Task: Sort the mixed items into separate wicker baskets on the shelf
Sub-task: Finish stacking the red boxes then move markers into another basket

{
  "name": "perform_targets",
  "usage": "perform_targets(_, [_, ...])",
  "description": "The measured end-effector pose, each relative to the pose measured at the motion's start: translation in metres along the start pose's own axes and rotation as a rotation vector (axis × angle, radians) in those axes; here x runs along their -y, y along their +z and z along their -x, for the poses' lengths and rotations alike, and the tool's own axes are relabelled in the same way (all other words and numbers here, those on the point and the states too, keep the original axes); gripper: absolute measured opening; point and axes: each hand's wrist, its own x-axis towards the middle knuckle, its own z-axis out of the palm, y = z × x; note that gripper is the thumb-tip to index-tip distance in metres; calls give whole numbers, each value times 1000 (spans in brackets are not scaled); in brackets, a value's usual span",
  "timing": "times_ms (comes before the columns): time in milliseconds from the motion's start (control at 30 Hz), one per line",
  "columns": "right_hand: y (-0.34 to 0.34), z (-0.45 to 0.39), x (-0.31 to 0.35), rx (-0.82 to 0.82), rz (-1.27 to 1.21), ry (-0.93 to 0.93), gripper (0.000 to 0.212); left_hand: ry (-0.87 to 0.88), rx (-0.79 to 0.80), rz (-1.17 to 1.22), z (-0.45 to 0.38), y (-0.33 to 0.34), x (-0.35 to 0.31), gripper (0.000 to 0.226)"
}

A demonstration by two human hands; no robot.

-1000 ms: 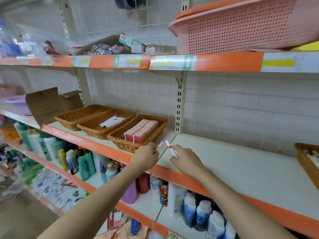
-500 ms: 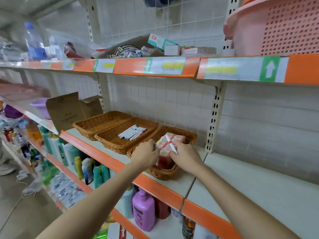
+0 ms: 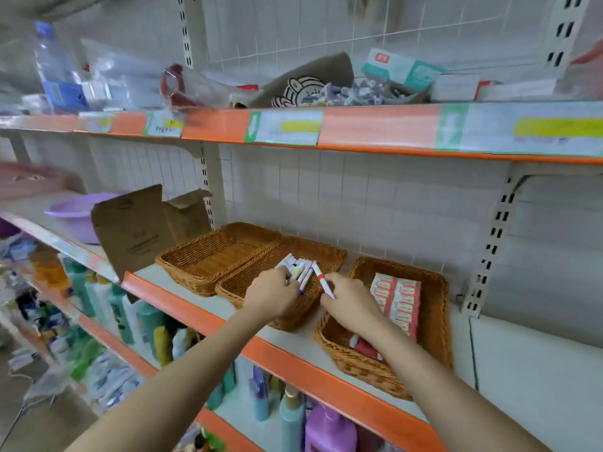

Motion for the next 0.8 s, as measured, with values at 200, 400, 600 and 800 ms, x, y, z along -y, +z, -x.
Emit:
perform_targets(200, [38,-24,42,-70,31,11,43,67,72,48,-35,-15,52,21])
perform_targets(400, [50,-55,46,-69,69,3,40,118,149,109,-67,-11,69,30])
perform_targets(600, [55,-93,28,-25,125,45,28,146,189,47,-107,2,66,37])
perform_targets(800, [65,-117,20,107,261,108,31,191,269,-40,-132,23,66,34])
